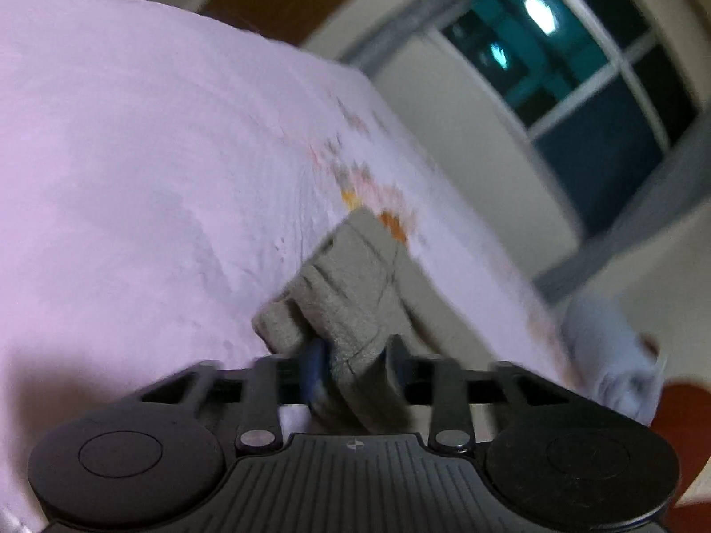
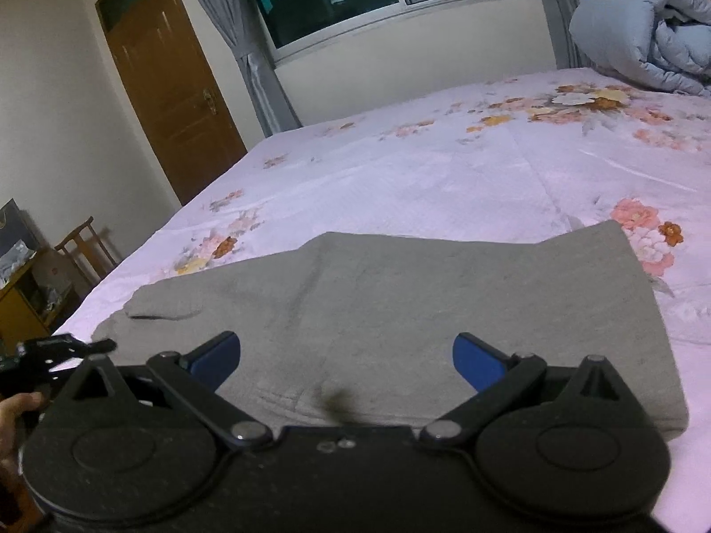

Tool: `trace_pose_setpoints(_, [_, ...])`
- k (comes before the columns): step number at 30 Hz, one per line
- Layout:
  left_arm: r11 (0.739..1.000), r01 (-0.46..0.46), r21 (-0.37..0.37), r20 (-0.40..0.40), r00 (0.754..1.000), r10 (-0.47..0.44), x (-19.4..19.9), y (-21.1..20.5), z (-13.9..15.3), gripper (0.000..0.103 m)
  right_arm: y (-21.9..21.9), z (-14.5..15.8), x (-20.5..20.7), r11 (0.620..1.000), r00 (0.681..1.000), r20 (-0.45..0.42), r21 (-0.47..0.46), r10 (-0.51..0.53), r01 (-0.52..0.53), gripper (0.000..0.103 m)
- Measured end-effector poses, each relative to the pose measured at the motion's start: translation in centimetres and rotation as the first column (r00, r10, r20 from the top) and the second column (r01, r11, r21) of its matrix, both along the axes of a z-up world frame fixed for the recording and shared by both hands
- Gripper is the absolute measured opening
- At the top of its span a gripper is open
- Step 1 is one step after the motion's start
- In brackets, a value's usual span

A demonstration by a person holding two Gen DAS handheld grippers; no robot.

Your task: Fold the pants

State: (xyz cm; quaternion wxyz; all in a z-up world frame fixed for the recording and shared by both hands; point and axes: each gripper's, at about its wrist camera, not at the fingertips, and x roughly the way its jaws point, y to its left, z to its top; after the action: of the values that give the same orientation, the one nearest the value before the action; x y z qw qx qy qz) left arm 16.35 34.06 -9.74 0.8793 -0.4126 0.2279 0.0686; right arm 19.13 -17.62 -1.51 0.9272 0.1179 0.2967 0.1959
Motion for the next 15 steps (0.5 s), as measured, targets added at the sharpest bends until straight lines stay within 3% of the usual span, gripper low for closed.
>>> trace_pose_setpoints(1, [0.999, -0.051, 0.006, -0.004, 0.999, 0.051, -0.7, -0.1, 0.2, 0.102, -0.2, 0.0, 0.0, 1.000, 1.000, -0.001, 0.002, -0.006, 0.006, 0.097])
trace_pose_setpoints(3, [0.997, -0.068, -0.018, 0.036, 0.997, 0.069, -1.2, 0.1, 0.0, 0.103, -0.4, -0.2, 0.0, 1.000, 1.000, -0.006, 0.016, -0.014, 0.015, 0.097])
trace_pose_setpoints(6, [0.989, -0.056, -0.135, 0.046, 0.997, 0.062, -0.6, 0.5, -1.7, 0.103, -0.4, -0.3, 0.1, 1.000, 1.000, -0.010, 0.017, -0.009, 0.009, 0.097])
trace_pose_setpoints(11, [0.972, -0.072, -0.225, 0.074, 0.993, 0.090, 1.6, 0.9, -4.4, 0.103, 0.1, -0.4, -0.4, 1.000, 1.000, -0.004, 0.001, 0.007, -0.007, 0.097])
trace_pose_setpoints(15, [0.978, -0.031, -0.207, 0.044, 0.998, 0.041, 4.8, 0.6, -4.9, 0.103, -0.2, -0.6, -0.3, 1.000, 1.000, -0.009, -0.009, -0.003, 0.003, 0.097])
